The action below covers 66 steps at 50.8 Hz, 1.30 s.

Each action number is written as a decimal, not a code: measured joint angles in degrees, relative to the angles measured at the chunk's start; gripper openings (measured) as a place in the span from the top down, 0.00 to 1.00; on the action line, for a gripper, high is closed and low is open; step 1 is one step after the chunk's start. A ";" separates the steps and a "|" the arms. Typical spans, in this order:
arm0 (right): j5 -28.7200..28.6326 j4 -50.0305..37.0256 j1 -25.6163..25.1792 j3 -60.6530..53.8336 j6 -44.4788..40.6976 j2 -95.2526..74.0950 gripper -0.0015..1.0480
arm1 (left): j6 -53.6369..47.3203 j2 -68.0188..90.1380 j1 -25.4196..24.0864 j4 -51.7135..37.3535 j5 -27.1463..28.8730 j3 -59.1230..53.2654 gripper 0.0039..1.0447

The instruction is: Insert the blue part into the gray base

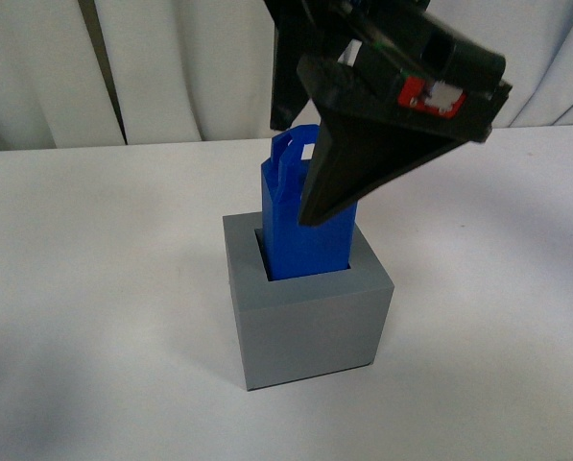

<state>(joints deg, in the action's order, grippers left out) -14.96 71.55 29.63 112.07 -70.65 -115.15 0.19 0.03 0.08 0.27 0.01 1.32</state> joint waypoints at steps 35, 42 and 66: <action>-25.27 -23.76 -20.46 -30.62 3.91 24.87 0.07 | 0.00 0.00 0.00 0.00 0.02 0.00 0.06; -31.04 -39.98 -26.51 -45.46 12.81 30.80 0.07 | 0.00 0.00 0.00 0.00 0.02 0.00 0.06; -33.16 -55.08 -31.17 -58.75 26.08 35.87 0.08 | 0.00 0.00 0.00 0.00 0.00 0.00 0.06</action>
<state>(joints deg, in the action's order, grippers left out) -48.12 16.47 -1.54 53.32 -44.58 -79.29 0.19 0.03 0.08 0.27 0.01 1.32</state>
